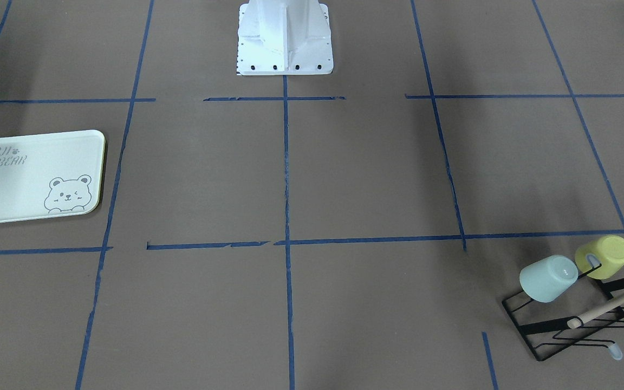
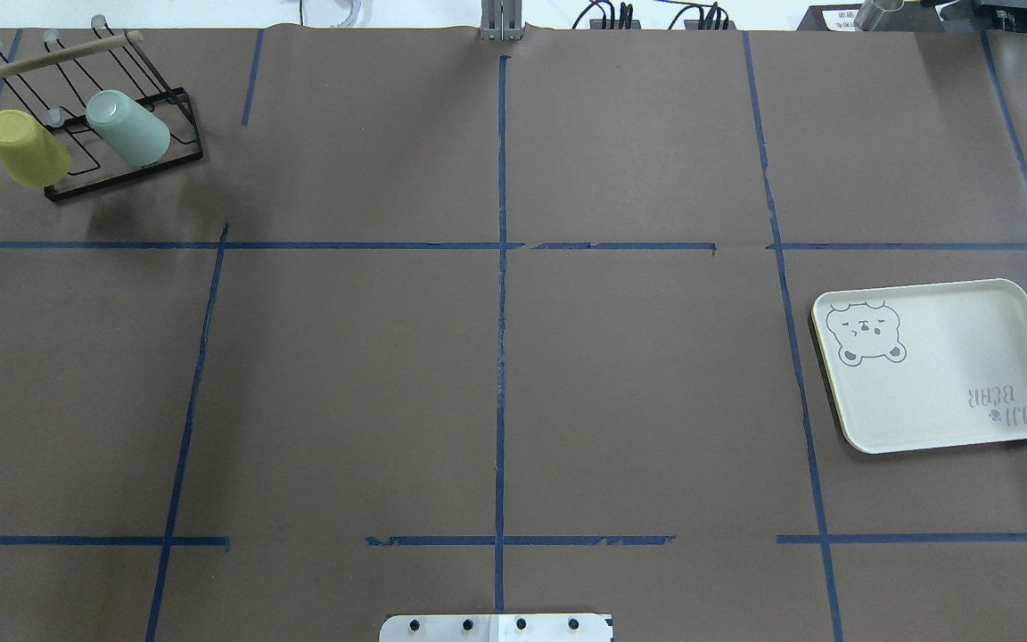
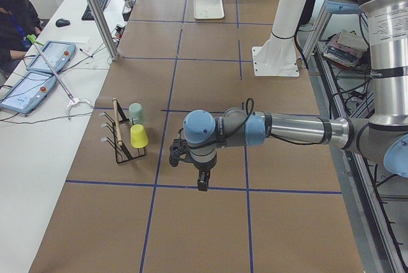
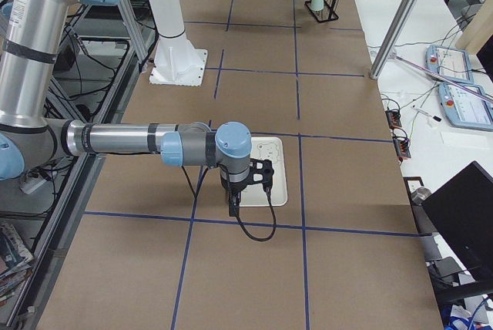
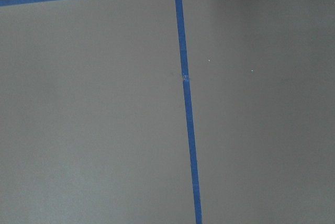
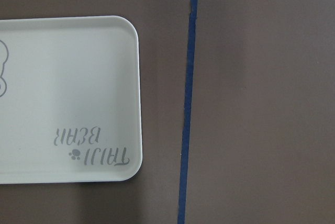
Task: Left arm grabs green cup and hands to right arm on tray
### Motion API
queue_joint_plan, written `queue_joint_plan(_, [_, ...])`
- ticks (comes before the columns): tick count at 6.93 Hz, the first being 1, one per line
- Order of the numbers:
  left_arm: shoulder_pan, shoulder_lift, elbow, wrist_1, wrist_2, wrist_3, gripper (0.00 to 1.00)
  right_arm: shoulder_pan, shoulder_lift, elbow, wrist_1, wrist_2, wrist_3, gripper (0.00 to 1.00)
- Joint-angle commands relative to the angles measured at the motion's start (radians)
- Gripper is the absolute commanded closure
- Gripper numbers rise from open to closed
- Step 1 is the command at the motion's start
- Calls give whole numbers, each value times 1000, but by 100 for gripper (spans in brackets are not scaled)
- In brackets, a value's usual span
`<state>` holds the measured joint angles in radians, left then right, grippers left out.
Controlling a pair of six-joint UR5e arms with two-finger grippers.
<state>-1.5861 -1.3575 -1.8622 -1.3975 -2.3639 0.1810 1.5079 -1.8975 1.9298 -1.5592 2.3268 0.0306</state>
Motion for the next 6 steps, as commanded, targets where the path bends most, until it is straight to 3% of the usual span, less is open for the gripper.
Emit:
queue_joint_plan(1, [0,1,2,0,2,2,0,0,0,3,1,0,0,0])
queue_joint_plan(4, [3,-35,-6,-26,-5,-8,0,0,2,3,1,2,2,0])
queue_joint_plan(6, [3,-176,23,-141,-11,-11,0,0,2,2,1,0,2,0])
